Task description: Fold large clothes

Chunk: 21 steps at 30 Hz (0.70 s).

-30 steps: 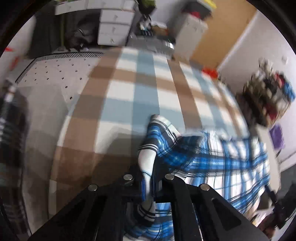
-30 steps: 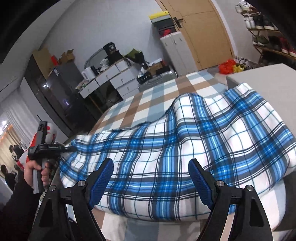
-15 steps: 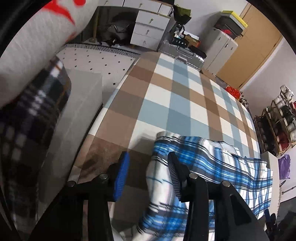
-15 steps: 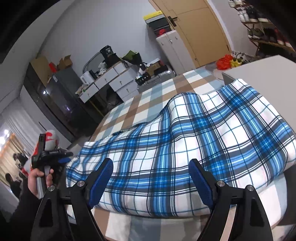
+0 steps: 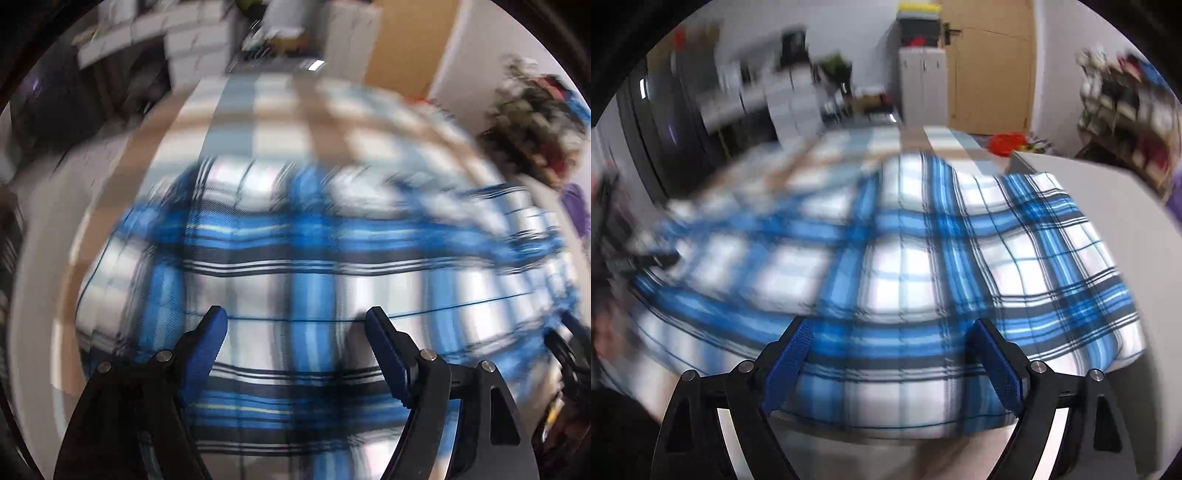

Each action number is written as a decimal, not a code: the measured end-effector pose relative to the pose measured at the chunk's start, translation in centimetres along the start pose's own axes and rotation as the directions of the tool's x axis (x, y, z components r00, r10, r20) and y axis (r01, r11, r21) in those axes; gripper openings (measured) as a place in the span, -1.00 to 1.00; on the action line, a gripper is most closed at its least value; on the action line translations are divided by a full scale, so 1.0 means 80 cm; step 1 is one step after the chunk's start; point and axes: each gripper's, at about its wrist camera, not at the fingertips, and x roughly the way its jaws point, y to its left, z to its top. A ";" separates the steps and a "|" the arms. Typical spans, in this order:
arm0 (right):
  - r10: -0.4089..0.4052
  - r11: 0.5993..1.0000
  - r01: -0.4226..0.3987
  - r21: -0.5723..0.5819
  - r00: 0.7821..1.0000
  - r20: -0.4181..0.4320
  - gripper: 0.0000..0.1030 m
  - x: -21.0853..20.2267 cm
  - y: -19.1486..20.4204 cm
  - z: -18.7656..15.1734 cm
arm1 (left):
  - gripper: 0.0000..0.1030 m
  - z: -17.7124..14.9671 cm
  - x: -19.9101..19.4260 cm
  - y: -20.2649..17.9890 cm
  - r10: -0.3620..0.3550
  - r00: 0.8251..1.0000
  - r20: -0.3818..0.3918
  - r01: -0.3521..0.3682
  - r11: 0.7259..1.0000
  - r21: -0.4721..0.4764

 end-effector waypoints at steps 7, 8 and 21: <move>-0.080 0.996 0.081 -0.030 0.997 0.023 0.73 -0.007 0.017 0.007 | 0.48 -0.011 -0.015 0.020 -0.004 0.998 0.063 0.008 0.998 -0.064; -0.067 0.997 0.069 -0.039 0.997 0.043 0.73 -0.012 0.022 0.013 | 0.49 -0.012 -0.017 0.019 -0.001 0.998 0.058 0.004 0.998 -0.058; -0.072 0.959 0.039 -0.282 0.992 -0.108 0.75 0.080 0.123 0.100 | 0.49 -0.013 -0.053 0.016 -0.019 0.994 0.111 0.023 0.999 -0.035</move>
